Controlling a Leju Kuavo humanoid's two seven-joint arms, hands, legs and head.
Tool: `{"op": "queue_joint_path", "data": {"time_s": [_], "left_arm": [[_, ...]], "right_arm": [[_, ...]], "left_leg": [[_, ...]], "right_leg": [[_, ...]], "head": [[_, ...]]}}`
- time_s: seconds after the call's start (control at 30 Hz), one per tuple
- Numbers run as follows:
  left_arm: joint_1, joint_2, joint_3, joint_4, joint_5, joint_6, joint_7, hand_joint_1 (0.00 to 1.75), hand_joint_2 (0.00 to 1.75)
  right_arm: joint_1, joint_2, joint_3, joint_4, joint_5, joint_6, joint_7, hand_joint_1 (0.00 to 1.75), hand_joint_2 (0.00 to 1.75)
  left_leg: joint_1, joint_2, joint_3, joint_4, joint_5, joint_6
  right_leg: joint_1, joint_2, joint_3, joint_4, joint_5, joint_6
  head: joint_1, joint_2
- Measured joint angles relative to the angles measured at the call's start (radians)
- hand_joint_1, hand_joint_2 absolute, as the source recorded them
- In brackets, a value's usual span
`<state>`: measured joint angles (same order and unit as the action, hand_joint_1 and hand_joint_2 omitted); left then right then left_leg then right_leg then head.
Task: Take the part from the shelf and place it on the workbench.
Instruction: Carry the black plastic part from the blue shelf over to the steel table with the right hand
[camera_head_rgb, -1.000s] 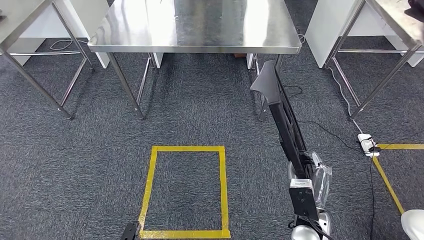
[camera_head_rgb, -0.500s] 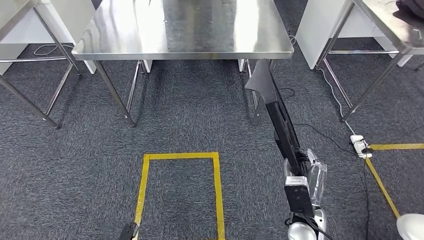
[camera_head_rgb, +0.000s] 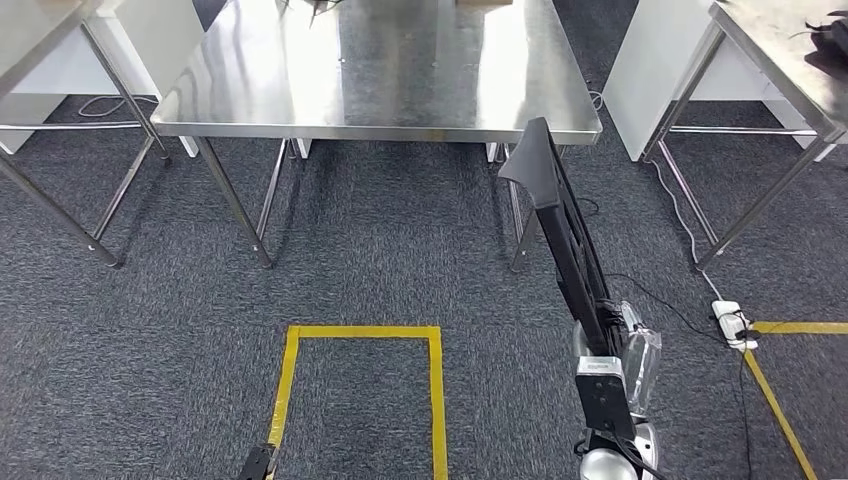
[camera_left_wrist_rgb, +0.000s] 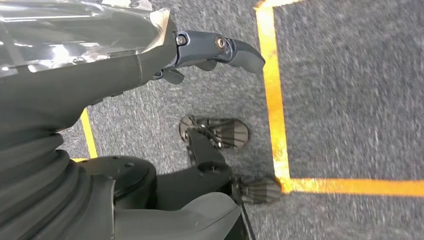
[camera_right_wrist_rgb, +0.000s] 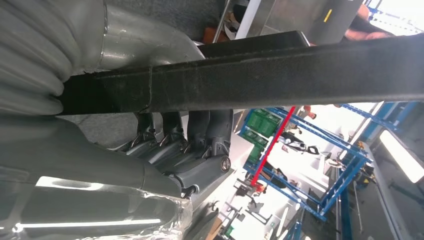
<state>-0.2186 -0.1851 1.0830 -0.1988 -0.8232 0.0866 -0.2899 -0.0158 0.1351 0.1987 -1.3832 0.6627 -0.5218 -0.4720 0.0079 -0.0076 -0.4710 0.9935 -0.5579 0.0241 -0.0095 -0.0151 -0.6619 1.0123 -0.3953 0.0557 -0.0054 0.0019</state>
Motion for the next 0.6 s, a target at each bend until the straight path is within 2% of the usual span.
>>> {"op": "queue_joint_path", "data": {"time_s": [0.03, 0.1, 0.13, 0.2, 0.23, 0.27, 0.3, 0.33, 0.37, 0.4, 0.43, 0.47, 0.53, 0.57, 0.6], "left_arm": [[0.000, 0.000, 0.000, 0.000, 0.000, 0.000, 0.000, 0.00, 1.75], [-0.002, -0.001, 0.001, 0.000, 0.001, 0.000, 0.000, 0.00, 1.75], [-0.003, -0.001, 0.003, 0.000, 0.003, 0.001, -0.001, 0.00, 1.75], [-0.001, -0.001, 0.010, 0.000, 0.006, 0.002, -0.002, 0.00, 1.75], [0.001, -0.001, 0.014, 0.000, 0.008, 0.003, -0.003, 0.00, 1.75], [0.004, 0.000, 0.017, 0.000, 0.008, 0.004, -0.003, 0.00, 1.75], [0.006, 0.001, 0.019, 0.000, 0.009, 0.005, -0.003, 0.00, 1.75], [0.008, 0.002, 0.021, 0.000, 0.011, 0.005, -0.004, 0.00, 1.75], [0.010, 0.003, 0.022, 0.000, 0.012, 0.006, -0.004, 0.00, 1.75], [0.012, 0.004, 0.023, 0.000, 0.014, 0.006, -0.004, 0.00, 1.75], [0.013, 0.004, 0.023, 0.000, 0.016, 0.007, -0.004, 0.00, 1.75], [0.013, 0.005, 0.023, 0.000, 0.017, 0.007, -0.005, 0.00, 1.75], [0.012, 0.005, 0.024, 0.000, 0.018, 0.009, -0.005, 0.00, 1.75], [0.010, 0.005, 0.024, 0.000, 0.018, 0.009, -0.005, 0.00, 1.75], [0.009, 0.006, 0.024, 0.000, 0.018, 0.010, -0.005, 0.00, 1.75]], "right_arm": [[0.000, 0.000, 0.000, 0.000, 0.000, 0.000, 0.000, 1.75, 1.75], [0.000, 0.000, 0.000, 0.000, 0.000, 0.000, 0.000, 1.75, 1.75], [-0.003, 0.001, 0.000, 0.000, 0.000, 0.002, 0.000, 1.75, 1.75], [-0.008, 0.003, 0.001, 0.002, 0.000, 0.006, -0.001, 1.75, 1.75], [-0.010, 0.004, 0.001, 0.004, 0.001, 0.009, -0.001, 1.75, 1.75], [-0.010, 0.004, 0.002, 0.006, 0.001, 0.011, -0.001, 1.75, 1.75], [-0.011, 0.005, 0.002, 0.008, 0.001, 0.012, -0.001, 1.75, 1.75], [-0.012, 0.005, 0.003, 0.011, 0.002, 0.013, -0.001, 1.75, 1.75], [-0.013, 0.006, 0.005, 0.013, 0.002, 0.014, -0.001, 1.75, 1.75], [-0.014, 0.006, 0.007, 0.016, 0.003, 0.015, -0.001, 1.75, 1.75], [-0.016, 0.006, 0.009, 0.017, 0.003, 0.015, -0.001, 1.75, 1.75], [-0.018, 0.007, 0.010, 0.019, 0.004, 0.015, -0.001, 1.75, 1.75], [-0.023, 0.010, 0.014, 0.019, 0.006, 0.015, -0.001, 1.75, 1.75], [-0.026, 0.011, 0.016, 0.020, 0.006, 0.015, -0.001, 1.75, 1.75], [-0.029, 0.012, 0.018, 0.020, 0.007, 0.014, -0.001, 1.75, 1.75]], "left_leg": [[0.000, 0.000, 0.000, 0.000, 0.000, 0.000], [0.000, 0.002, 0.009, 0.001, 0.005, -0.007], [0.002, 0.003, -0.029, 0.068, 0.009, -0.013], [0.004, 0.004, -0.146, 0.221, -0.034, -0.027], [0.005, 0.004, -0.211, 0.286, -0.061, -0.031], [0.005, 0.004, -0.231, 0.270, -0.080, -0.032], [0.005, 0.005, -0.232, 0.226, -0.062, -0.030], [0.005, 0.005, -0.225, 0.165, -0.013, -0.027], [0.004, 0.005, -0.216, 0.108, 0.050, -0.023], [0.002, 0.004, -0.207, 0.067, 0.102, -0.018], [0.000, 0.004, -0.198, 0.043, 0.138, -0.013], [-0.003, 0.004, -0.191, 0.037, 0.147, -0.006], [-0.002, 0.004, -0.167, 0.031, 0.143, 0.006], [0.000, 0.003, -0.156, 0.027, 0.140, 0.012], [0.001, 0.002, -0.143, 0.024, 0.135, 0.017]], "right_leg": [[0.000, 0.000, 0.001, 0.000, 0.000, -0.001], [0.001, 0.005, 0.009, -0.005, -0.002, -0.013], [-0.001, 0.008, 0.028, -0.011, -0.012, -0.028], [-0.004, 0.017, 0.079, -0.021, -0.046, -0.055], [-0.006, 0.021, 0.107, -0.023, -0.067, -0.062], [-0.005, 0.024, 0.126, -0.023, -0.082, -0.062], [-0.005, 0.026, 0.144, -0.023, -0.096, -0.060], [-0.005, 0.027, 0.158, -0.024, -0.111, -0.057], [-0.004, 0.028, 0.175, -0.022, -0.125, -0.053], [-0.001, 0.030, 0.184, -0.022, -0.139, -0.047], [0.001, 0.032, 0.193, -0.024, -0.151, -0.041], [0.004, 0.034, 0.205, -0.022, -0.157, -0.032], [0.004, 0.034, 0.208, 0.002, -0.155, -0.017], [0.004, 0.031, 0.188, 0.046, -0.143, -0.011], [0.002, 0.028, 0.147, 0.108, -0.134, -0.007]], "head": [[0.000, 0.000], [-0.002, 0.000], [-0.006, 0.000], [-0.015, 0.000], [-0.018, 0.000], [-0.019, 0.000], [-0.020, 0.000], [-0.021, 0.000], [-0.023, 0.000], [-0.024, 0.000], [-0.025, 0.000], [-0.025, 0.000], [-0.026, 0.000], [-0.026, 0.000], [-0.026, 0.000]]}}
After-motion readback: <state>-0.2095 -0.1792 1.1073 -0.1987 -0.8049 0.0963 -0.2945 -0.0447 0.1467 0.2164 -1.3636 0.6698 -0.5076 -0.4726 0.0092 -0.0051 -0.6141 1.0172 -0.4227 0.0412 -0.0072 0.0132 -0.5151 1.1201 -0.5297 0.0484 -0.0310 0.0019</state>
